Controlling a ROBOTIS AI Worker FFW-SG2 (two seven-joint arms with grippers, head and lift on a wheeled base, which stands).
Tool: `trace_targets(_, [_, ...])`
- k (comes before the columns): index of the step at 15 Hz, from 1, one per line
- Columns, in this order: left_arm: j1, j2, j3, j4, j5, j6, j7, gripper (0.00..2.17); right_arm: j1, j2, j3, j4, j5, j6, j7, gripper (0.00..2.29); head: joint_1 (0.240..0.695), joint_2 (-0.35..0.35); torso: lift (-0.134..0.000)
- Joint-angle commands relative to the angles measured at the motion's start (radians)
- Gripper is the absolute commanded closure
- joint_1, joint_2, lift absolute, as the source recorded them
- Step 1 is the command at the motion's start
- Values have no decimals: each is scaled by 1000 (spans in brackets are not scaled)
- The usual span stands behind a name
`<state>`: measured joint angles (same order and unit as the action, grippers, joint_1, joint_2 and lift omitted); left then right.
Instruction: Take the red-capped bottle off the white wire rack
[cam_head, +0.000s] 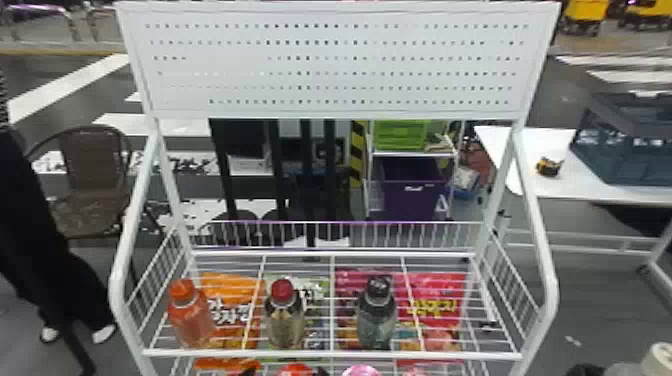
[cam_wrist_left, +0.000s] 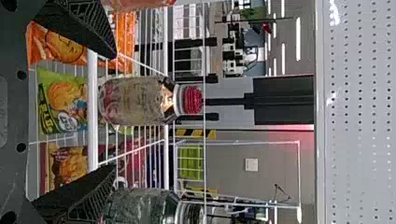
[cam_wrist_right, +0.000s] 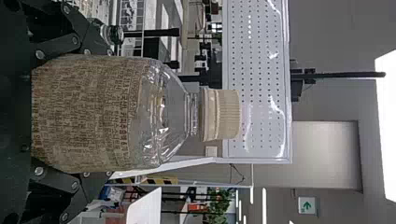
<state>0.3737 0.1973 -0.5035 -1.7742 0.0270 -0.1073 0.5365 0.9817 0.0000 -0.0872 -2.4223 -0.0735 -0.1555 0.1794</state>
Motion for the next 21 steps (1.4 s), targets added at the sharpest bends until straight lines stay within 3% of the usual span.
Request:
trace_targets(1, [-59, -22, -20, 75, 11, -19, 0, 46, 9, 1, -2, 0, -5, -23, 0, 836, 499, 0, 0])
trace_targets(13, [-263, -48, 0, 277, 91, -1, -4, 83, 54, -3, -17, -3, -22, -100, 0, 836, 499, 0, 0])
trace_targets(16, [-314, -68, 0, 344, 97, -1, -15, 83, 55, -3, -28, -3, -22, -100, 0, 836, 499, 0, 0])
trace_targets(21, [-374, -70, 14, 415, 106, -7, -13, 87, 43, -5, -42, 9, -29, -91, 0, 836, 499, 0, 0])
